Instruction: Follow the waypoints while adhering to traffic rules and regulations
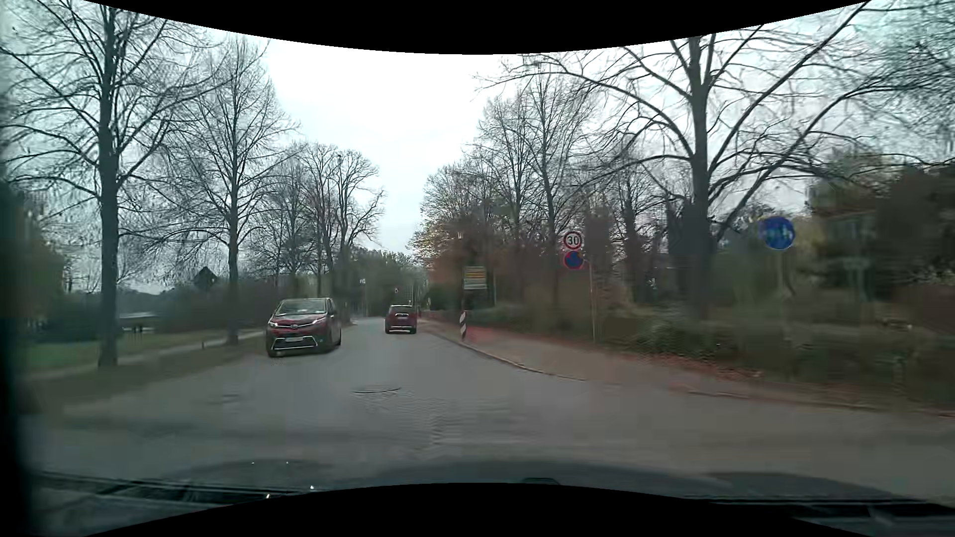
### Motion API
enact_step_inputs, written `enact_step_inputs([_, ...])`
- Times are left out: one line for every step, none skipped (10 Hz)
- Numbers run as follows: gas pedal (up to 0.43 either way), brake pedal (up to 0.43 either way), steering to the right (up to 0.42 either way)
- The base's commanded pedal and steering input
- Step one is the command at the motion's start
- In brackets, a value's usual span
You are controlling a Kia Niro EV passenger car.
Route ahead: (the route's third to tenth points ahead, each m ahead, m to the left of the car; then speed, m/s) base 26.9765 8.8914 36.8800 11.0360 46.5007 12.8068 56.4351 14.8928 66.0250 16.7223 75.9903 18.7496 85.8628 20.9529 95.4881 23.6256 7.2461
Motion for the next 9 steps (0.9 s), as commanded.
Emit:
enact_step_inputs([0.118, 0.0, -0.114])
enact_step_inputs([0.118, 0.0, -0.115])
enact_step_inputs([0.118, 0.0, -0.119])
enact_step_inputs([0.118, 0.0, -0.119])
enact_step_inputs([0.118, 0.0, -0.118])
enact_step_inputs([0.118, 0.0, -0.117])
enact_step_inputs([0.118, 0.0, -0.115])
enact_step_inputs([0.118, 0.0, -0.106])
enact_step_inputs([0.118, 0.0, -0.103])
